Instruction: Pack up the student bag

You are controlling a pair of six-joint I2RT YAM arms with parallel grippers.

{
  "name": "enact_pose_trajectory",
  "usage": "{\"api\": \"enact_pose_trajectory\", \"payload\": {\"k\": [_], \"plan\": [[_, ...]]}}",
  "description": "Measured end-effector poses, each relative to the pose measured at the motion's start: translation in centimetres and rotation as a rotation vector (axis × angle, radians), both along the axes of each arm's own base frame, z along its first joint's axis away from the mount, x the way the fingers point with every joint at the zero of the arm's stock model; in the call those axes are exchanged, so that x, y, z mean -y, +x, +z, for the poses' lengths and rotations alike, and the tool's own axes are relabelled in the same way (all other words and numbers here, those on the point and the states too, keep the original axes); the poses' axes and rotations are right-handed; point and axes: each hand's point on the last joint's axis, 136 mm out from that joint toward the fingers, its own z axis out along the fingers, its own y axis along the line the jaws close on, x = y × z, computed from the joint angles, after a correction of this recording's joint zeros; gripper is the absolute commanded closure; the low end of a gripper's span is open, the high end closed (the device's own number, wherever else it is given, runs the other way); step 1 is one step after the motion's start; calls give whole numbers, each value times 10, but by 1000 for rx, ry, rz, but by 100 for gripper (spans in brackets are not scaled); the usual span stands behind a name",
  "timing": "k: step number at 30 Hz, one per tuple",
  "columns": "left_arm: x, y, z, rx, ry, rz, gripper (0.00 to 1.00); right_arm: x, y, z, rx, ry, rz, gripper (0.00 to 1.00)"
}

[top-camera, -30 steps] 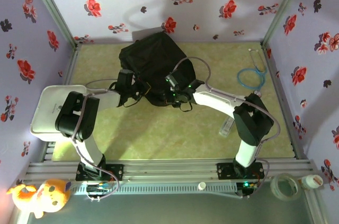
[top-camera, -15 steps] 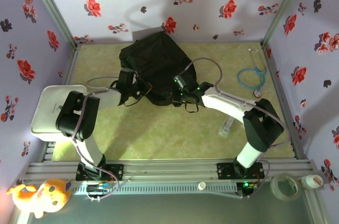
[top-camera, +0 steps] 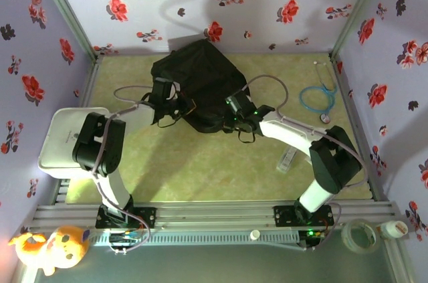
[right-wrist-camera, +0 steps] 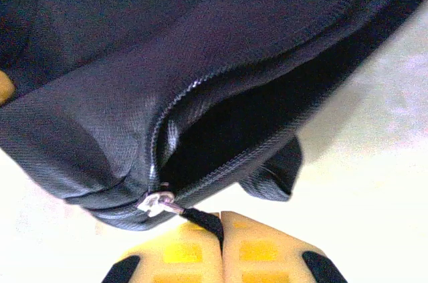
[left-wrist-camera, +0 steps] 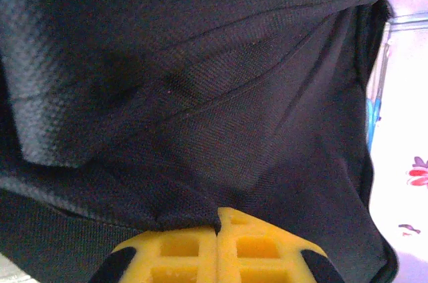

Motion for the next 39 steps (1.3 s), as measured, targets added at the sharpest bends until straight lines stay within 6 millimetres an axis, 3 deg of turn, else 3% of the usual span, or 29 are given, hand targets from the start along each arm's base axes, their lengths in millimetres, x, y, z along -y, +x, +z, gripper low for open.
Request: {"api": "enact_pose_trajectory", "payload": {"k": [4,8,14,20,23,26,31,35,39], "plan": [[9,2,-2,-2,26,-51,100,4,-13,-3,-9,33,19,100],[16,9,-3,2,67,-99,100,-6,-25,-8,-31,74,66,100],[18,22,-11,-4,142,-152,100,-41,-41,-11,-44,125,172,100],[11,35,-5,28,210,-172,100,-84,-48,-16,-76,170,285,100],[3,40,-5,35,230,-155,90,-96,-46,-13,-76,183,315,100],[-9,40,-4,40,241,-117,74,-103,-43,-6,-61,193,336,100],[-44,20,13,42,216,-1,49,-111,-37,1,-40,202,347,100],[-52,-2,31,55,147,53,44,-110,-37,1,-41,201,345,100],[-39,-19,26,23,47,53,45,-109,-36,1,-41,201,343,100]]}}
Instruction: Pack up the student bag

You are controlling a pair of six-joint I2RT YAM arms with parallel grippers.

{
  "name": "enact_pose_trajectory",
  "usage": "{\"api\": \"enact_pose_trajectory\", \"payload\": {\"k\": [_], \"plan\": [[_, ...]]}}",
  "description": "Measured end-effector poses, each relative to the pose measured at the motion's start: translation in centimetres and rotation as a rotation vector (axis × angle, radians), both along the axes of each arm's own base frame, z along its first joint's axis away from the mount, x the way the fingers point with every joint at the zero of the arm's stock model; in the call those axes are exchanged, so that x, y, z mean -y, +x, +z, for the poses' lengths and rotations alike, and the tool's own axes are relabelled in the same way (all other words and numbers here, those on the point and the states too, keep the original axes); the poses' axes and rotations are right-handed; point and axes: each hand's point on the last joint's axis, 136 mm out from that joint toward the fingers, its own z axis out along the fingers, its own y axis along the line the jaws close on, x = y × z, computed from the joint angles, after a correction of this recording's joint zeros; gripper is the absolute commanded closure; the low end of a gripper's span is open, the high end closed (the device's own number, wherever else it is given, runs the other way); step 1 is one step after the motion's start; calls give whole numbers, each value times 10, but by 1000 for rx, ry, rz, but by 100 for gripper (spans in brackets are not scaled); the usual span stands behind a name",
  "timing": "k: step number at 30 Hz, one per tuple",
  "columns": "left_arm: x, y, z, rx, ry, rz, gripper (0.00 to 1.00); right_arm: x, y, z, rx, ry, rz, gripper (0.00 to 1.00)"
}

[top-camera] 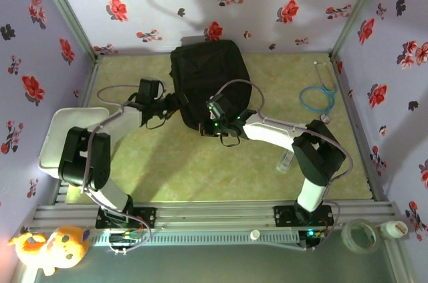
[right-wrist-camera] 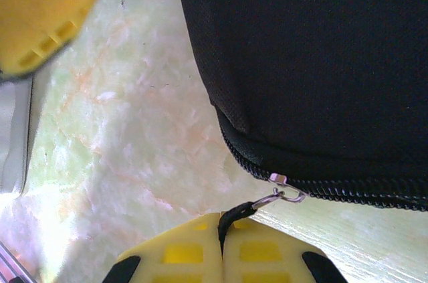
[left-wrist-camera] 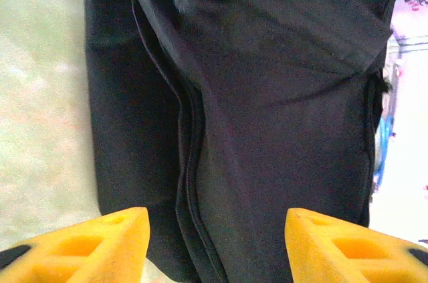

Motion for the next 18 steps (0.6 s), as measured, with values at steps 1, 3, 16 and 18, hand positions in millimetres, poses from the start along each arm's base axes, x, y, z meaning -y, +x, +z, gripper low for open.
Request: {"api": "enact_pose_trajectory", "payload": {"k": [1,3,16,18], "plan": [[5,-5,-4,-18,-21,-5,48,0,1,0,0,0,-2,100],[15,-12,-7,-44,-48,-17,54,1,1,0,0,0,-4,100],[40,-18,-20,-86,-14,-27,65,6,1,-6,-11,-10,-11,100],[40,-18,-22,-90,5,-24,66,6,1,-6,-11,-10,-12,100]]}}
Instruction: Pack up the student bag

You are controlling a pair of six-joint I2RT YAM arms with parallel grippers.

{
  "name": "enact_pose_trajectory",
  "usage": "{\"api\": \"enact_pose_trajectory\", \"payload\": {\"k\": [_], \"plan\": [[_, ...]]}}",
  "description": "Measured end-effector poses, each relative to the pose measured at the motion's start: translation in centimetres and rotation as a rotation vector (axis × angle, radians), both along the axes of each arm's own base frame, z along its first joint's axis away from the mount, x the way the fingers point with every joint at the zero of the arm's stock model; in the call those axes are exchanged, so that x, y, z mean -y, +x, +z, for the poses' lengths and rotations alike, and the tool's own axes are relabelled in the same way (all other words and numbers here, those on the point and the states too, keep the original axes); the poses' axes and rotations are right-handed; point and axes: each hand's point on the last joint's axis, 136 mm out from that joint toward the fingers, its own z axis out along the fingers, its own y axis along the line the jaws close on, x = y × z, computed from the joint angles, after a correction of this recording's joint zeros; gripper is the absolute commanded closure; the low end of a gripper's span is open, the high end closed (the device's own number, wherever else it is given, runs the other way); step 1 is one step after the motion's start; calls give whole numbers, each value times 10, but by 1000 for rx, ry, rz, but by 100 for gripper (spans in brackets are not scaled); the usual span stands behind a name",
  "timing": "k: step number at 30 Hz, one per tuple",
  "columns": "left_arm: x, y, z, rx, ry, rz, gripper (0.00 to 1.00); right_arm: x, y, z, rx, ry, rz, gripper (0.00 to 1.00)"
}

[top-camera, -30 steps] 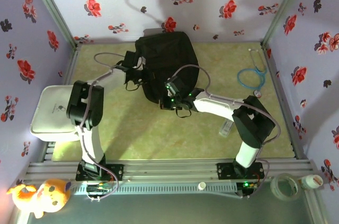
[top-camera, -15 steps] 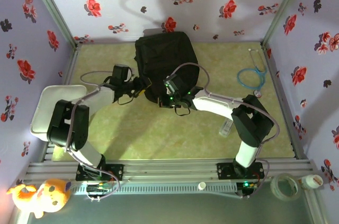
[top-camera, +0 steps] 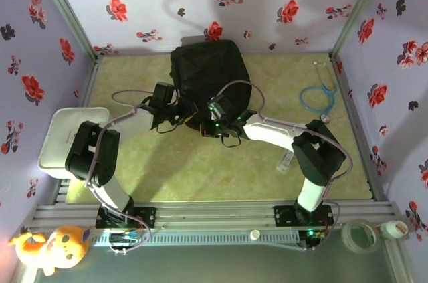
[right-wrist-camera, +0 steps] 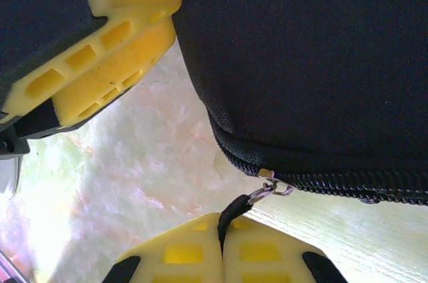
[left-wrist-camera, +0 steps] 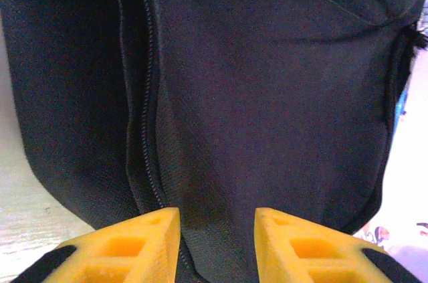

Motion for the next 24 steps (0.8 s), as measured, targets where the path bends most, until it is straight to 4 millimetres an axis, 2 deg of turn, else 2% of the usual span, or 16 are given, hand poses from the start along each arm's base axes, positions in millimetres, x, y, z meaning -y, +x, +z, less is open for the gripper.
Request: {"api": "enact_pose_trajectory", "payload": {"k": [3,6,10,14,17,24], "plan": [[-1,2,-1,-2,16,3,70,1,1,0,0,0,-3,100],[1,5,-4,-5,25,1,79,1,2,0,0,0,-5,100],[6,7,-11,-11,42,-17,100,2,2,0,0,-1,-6,100],[6,7,-15,-15,62,-24,100,8,2,-5,0,-22,-22,100],[4,7,-16,-6,83,-25,100,26,3,-9,-6,-50,-59,100],[1,7,-17,10,118,-37,100,87,16,-7,8,-120,-226,100]]}}
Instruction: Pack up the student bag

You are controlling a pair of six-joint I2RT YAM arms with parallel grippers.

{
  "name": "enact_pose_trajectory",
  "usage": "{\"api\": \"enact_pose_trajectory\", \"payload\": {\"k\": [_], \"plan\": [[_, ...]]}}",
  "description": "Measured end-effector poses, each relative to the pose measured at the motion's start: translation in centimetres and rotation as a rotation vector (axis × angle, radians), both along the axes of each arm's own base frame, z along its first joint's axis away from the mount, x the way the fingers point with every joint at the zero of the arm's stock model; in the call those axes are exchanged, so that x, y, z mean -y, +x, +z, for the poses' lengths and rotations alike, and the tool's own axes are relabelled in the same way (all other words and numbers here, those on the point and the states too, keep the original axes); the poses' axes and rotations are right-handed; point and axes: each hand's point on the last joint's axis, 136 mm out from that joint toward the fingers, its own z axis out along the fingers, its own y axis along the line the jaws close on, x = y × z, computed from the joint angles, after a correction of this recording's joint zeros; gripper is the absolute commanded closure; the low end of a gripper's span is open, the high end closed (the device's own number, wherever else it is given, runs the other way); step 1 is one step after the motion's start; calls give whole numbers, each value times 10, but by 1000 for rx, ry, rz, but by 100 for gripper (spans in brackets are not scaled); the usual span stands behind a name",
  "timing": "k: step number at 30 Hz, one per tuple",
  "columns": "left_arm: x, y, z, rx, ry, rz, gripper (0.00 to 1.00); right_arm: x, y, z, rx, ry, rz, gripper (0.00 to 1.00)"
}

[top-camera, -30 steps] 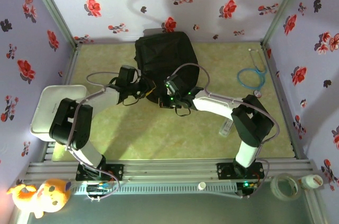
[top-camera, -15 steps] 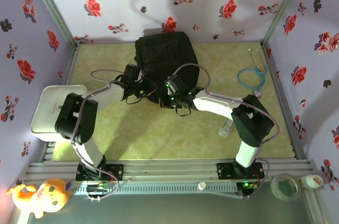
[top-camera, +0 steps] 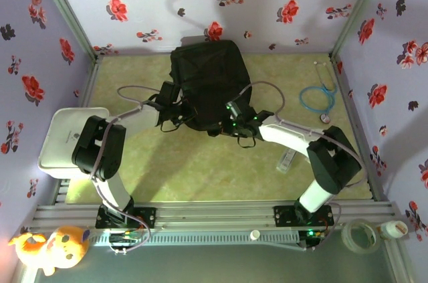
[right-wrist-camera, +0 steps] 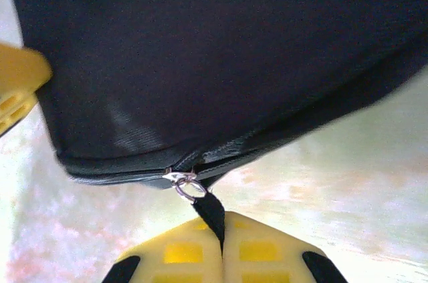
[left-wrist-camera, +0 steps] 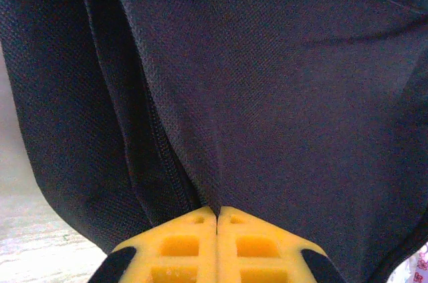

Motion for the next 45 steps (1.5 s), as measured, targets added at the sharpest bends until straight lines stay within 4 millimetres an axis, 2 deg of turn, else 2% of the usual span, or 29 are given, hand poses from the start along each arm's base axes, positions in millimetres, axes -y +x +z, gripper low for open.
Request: {"api": "enact_pose_trajectory", "payload": {"k": [7,11,13,17,18,19,22,25,28,30,35,40,45], "plan": [[3,-1,3,11,8,-25,100,31,11,12,54,-54,-100,100],[4,-2,6,21,10,-45,100,40,14,12,59,-80,-109,100],[3,-2,9,29,17,-51,100,37,14,14,61,-91,-74,100],[-14,2,15,41,37,-32,100,14,13,25,81,-96,35,100],[-22,4,18,45,42,-20,96,4,12,28,87,-92,71,100],[-31,7,22,52,50,-3,88,-8,10,31,92,-87,108,100],[-62,15,34,88,78,60,54,-40,5,34,103,-72,203,100],[-97,16,46,113,104,146,44,-71,6,36,106,-58,272,100],[-130,8,52,124,118,230,35,-100,10,40,111,-32,327,100],[-141,-1,51,116,118,263,32,-115,13,41,112,-11,352,100],[-136,-21,43,76,39,282,28,-137,16,40,103,20,396,100],[-122,-34,20,20,-86,326,28,-144,11,41,94,36,418,100],[-105,-24,11,22,-195,366,30,-146,9,41,89,44,426,100]]}}
